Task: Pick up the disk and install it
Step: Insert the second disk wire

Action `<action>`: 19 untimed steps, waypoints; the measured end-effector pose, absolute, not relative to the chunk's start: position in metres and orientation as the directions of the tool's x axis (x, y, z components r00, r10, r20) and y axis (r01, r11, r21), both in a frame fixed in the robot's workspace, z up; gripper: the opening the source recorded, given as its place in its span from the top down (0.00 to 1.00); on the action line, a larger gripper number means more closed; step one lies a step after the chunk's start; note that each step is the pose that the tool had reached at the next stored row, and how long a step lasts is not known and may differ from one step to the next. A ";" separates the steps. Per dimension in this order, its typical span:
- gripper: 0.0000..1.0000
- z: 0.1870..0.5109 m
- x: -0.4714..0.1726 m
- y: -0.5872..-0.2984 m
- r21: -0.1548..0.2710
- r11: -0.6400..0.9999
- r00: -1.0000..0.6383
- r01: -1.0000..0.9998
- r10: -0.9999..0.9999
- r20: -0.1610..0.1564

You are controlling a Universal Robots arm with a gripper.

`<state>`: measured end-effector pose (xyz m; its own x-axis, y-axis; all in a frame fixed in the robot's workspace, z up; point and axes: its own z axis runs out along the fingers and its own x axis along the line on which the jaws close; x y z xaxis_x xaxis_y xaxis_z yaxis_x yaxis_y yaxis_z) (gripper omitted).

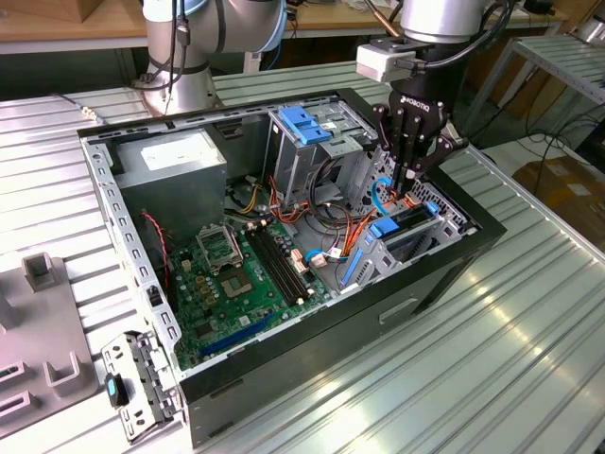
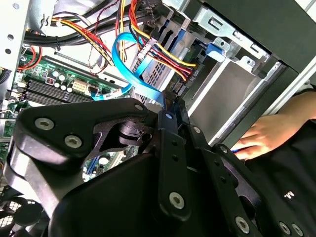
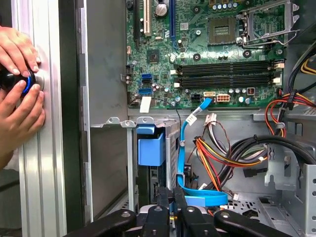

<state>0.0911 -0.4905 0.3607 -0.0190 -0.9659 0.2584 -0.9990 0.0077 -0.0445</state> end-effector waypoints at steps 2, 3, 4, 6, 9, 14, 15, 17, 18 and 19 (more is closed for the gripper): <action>0.84 0.361 0.091 -0.490 -0.045 0.008 -0.019 -0.999 -0.966 0.258; 0.84 0.360 0.091 -0.491 -0.045 0.008 -0.019 -0.999 -0.966 0.256; 0.84 0.360 0.091 -0.491 -0.047 0.008 -0.020 -0.999 -0.968 0.251; 0.84 0.360 0.091 -0.491 -0.047 0.008 -0.020 -0.999 -0.969 0.248; 0.84 0.360 0.091 -0.491 -0.047 0.009 -0.020 -0.999 -0.970 0.243; 0.84 0.360 0.091 -0.492 -0.047 0.009 -0.020 -0.999 -0.970 0.242; 0.84 0.360 0.091 -0.492 -0.048 0.008 -0.020 -0.999 -0.970 0.242; 0.84 0.360 0.091 -0.492 -0.048 0.009 -0.020 -0.999 -0.970 0.241; 0.84 0.360 0.091 -0.492 -0.048 0.009 -0.020 -0.999 -0.971 0.240; 0.84 0.360 0.091 -0.492 -0.049 0.009 -0.020 -0.999 -0.971 0.238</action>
<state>0.0909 -0.4921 0.3597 -0.0199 -0.9711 0.2377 -0.9988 0.0086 -0.0485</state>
